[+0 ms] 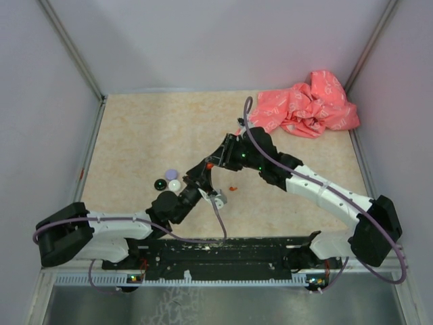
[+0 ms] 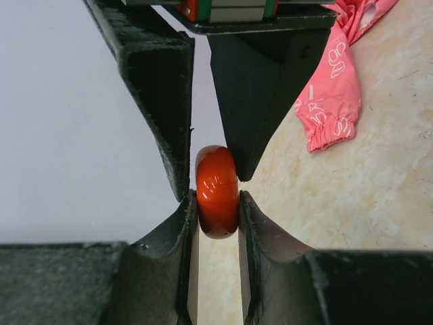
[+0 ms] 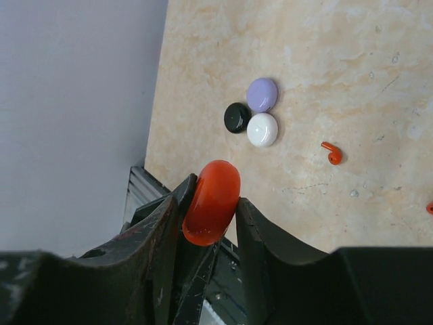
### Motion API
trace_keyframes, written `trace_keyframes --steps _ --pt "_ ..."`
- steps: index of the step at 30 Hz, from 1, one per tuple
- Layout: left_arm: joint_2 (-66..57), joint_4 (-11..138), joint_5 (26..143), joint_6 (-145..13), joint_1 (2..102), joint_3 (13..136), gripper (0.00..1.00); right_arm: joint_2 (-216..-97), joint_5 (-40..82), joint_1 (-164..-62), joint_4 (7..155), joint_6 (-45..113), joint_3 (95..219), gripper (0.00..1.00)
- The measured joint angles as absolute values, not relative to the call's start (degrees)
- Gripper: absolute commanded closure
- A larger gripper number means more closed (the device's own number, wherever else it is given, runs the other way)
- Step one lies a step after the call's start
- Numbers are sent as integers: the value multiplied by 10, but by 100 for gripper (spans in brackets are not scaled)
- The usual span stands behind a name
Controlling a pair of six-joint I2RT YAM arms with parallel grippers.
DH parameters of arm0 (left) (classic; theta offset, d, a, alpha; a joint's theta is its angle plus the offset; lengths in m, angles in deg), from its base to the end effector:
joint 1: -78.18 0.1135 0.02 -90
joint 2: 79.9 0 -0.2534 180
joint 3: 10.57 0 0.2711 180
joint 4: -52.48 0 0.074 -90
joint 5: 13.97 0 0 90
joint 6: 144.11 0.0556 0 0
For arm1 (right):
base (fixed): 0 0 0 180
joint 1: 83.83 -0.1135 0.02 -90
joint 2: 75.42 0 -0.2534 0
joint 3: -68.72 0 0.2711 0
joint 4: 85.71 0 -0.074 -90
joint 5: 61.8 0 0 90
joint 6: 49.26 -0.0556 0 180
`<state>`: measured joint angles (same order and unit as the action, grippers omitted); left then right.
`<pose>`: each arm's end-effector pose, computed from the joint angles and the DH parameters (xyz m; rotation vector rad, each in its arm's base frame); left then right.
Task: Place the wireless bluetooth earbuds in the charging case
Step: Pick up the charging case at the center of the board.
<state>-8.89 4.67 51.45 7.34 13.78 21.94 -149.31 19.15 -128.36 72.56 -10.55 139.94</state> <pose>0.1387 -0.2359 0.2045 1.0703 0.9456 0.2594 0.2347 0.2432 0.2911 0.0178 2.2131 1.1743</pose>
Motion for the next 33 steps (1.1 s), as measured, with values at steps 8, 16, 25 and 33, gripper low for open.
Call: trace_keyframes --steps 8,16,25,33 --pt "-61 -18 479 104 126 208 74 -1495 188 -1279 742 -135 1392 88" --pt "-37 -63 444 116 106 202 29 -1495 187 -1278 743 -119 1392 91" --pt "-103 36 422 16 100 202 24 -1493 195 -1244 757 -32 1392 95" --pt "-232 234 510 -165 122 214 25 -1481 133 -1193 804 110 1374 97"
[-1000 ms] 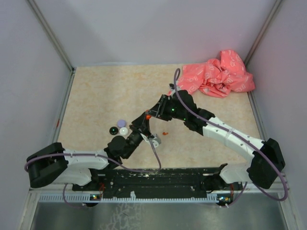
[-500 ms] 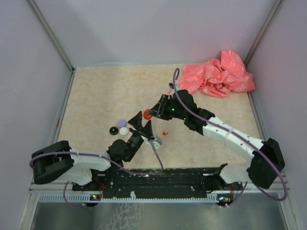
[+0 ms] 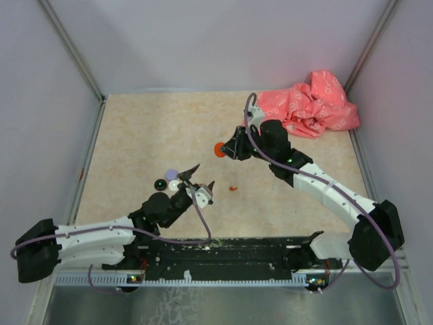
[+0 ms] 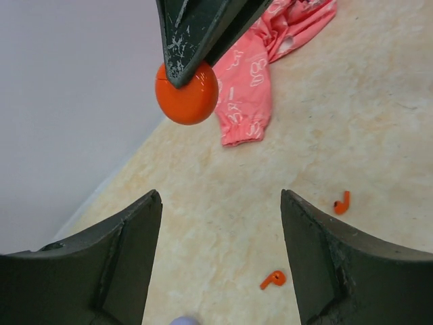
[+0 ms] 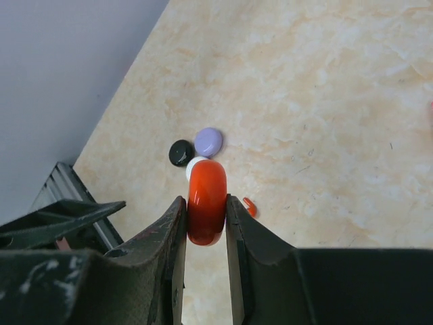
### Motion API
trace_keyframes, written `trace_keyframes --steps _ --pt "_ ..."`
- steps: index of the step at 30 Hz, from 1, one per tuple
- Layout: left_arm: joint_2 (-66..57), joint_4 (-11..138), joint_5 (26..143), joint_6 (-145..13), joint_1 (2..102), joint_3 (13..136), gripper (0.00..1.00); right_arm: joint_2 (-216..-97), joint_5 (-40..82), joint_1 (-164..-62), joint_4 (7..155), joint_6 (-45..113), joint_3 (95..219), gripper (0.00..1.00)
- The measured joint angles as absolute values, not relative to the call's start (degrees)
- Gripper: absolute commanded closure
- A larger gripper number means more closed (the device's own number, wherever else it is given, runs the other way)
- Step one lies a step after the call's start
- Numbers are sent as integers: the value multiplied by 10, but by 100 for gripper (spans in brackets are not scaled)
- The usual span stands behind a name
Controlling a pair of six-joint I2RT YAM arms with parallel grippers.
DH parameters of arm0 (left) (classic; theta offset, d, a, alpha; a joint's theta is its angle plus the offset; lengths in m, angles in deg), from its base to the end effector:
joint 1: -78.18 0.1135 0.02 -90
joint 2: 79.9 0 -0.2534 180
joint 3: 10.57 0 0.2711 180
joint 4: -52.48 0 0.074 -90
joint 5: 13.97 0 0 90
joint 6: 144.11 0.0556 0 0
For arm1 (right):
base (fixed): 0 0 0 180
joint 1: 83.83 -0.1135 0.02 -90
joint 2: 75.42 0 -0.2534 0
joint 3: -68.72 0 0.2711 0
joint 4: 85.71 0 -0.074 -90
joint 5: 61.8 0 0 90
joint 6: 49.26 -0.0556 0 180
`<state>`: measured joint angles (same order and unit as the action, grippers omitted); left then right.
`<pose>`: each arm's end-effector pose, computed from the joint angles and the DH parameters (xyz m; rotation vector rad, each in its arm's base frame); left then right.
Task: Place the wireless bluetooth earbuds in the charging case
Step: Pick up the charging case at the center of the board.
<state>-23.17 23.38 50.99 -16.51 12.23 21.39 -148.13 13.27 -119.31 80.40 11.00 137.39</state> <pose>0.1238 -0.2198 0.2212 0.9315 1.1792 -0.0714 0.2658 0.2071 0.2970 -0.2900 1.9842 1.0030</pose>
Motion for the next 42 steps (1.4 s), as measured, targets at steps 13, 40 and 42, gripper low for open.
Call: trace_keyframes --steps 13,40,42 --pt "-299 345 807 -414 288 220 29 -1448 -59 -1193 820 354 1362 96" --pt "-223 266 1242 -670 441 270 49 -1448 -259 -1201 664 566 1391 96" --pt "-220 267 1250 -673 442 274 50 -1453 -259 -1206 650 573 1400 96"
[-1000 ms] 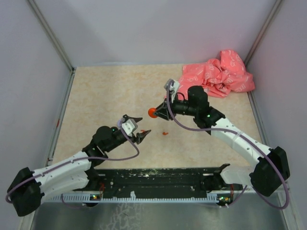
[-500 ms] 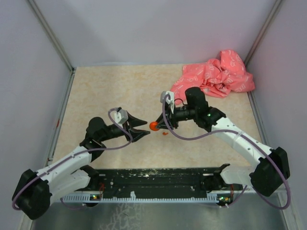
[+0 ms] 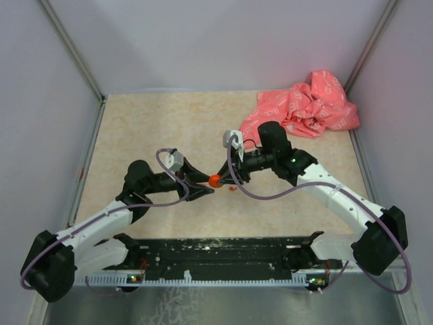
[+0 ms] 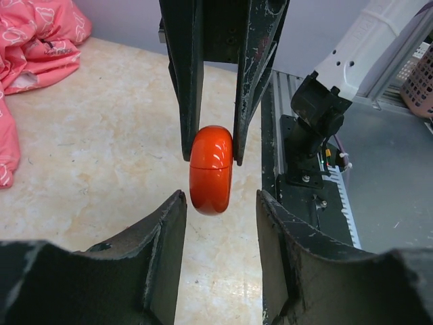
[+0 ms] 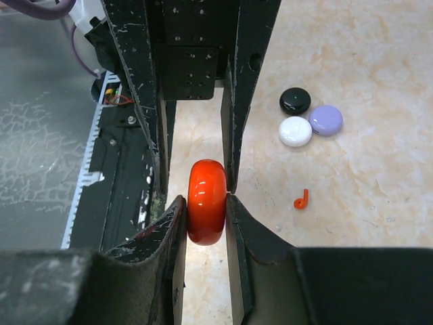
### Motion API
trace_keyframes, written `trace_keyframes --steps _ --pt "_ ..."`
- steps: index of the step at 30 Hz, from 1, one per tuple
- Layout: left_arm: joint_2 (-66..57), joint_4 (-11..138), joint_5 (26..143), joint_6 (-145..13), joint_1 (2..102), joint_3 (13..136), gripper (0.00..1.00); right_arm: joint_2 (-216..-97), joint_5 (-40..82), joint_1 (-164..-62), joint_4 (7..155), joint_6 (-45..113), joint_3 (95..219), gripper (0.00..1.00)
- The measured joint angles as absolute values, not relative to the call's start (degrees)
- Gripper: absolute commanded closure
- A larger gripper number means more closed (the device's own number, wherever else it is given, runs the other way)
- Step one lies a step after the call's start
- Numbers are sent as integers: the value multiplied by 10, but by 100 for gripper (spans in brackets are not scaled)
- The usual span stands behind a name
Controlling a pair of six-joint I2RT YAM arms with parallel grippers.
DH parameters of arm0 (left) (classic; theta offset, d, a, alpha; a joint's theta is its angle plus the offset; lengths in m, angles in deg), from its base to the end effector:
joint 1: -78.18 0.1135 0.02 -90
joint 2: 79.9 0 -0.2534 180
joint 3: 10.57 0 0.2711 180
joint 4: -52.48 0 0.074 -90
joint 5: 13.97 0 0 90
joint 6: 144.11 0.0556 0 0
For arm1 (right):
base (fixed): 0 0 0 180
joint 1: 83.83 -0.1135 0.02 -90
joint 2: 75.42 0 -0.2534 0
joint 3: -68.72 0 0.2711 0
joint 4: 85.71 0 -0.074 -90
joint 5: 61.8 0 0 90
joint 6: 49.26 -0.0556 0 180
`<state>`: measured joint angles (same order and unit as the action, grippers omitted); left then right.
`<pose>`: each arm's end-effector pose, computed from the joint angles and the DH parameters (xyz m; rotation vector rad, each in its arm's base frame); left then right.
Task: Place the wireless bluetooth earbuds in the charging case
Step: Pick up the charging case at the center of the board.
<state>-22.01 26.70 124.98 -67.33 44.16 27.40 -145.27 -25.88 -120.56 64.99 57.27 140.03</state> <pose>0.1839 -0.1747 0.2471 0.9944 1.3119 -1.2655 0.2119 0.2143 0.3085 -1.4059 1.4696 1.1823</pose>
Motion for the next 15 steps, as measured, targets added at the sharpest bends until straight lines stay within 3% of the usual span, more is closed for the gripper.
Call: trace_keyframes --steps 15 --pt "-215 303 1269 -661 442 288 61 -1490 -222 -1240 552 622 1474 96"
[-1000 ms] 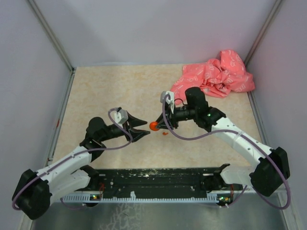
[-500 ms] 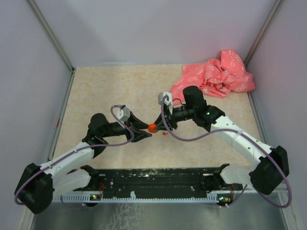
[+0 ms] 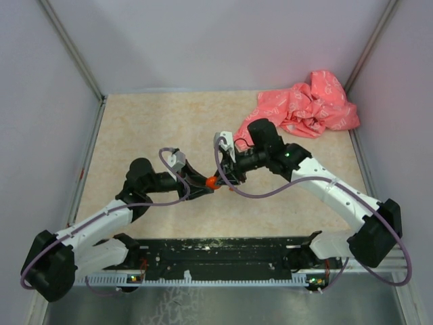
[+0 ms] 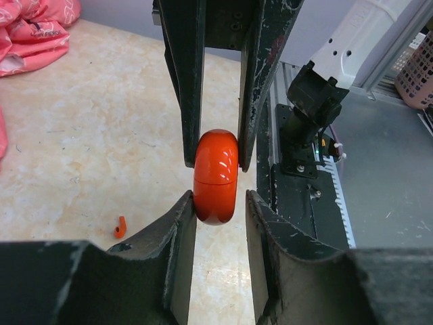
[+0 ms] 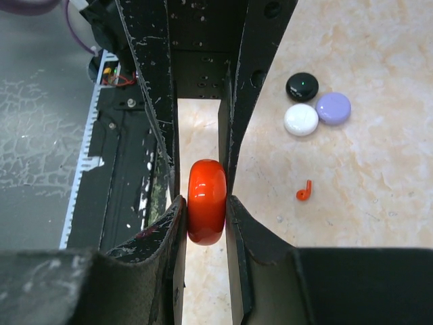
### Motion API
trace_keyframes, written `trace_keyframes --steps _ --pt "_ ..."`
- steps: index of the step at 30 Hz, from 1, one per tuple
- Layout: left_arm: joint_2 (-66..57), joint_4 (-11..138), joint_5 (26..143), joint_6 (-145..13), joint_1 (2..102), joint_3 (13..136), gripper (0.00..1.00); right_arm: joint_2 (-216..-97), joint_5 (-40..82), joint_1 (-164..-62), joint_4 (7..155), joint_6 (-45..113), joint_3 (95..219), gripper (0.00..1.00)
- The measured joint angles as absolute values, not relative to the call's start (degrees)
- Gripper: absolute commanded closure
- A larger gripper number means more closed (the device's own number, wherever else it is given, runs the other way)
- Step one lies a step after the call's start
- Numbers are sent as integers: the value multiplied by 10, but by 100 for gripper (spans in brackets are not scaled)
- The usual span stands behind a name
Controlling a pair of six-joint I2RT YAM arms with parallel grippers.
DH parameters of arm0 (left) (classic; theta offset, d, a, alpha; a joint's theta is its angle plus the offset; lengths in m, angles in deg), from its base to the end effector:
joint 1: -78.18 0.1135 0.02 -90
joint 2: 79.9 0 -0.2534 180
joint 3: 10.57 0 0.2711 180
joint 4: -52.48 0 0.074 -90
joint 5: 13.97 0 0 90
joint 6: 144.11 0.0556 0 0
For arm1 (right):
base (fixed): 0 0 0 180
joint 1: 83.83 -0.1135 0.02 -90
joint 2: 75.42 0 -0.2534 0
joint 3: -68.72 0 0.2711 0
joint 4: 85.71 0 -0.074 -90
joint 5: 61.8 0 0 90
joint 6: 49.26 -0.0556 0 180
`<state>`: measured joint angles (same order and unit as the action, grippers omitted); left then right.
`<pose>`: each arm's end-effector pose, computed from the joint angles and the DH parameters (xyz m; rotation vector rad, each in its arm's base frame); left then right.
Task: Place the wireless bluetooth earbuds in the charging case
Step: Pick up the charging case at the center of the board, then open the charging case.
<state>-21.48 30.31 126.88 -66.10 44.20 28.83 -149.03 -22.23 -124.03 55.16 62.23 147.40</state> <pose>0.1853 -0.1769 0.2470 1.0317 1.3367 -1.2829 0.2085 0.2323 0.3193 -1.5001 1.5062 1.1362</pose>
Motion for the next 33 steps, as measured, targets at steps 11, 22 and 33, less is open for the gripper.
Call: trace_keyframes --steps 11,22,33 --pt "-214 329 1276 -647 443 295 100 -1506 -188 -1261 498 644 1503 86" --pt "-236 350 1273 -604 443 296 100 -1503 -143 -1269 474 641 1518 67" --pt "-261 404 1267 -544 421 296 100 -1470 -57 -1269 494 625 1518 67"
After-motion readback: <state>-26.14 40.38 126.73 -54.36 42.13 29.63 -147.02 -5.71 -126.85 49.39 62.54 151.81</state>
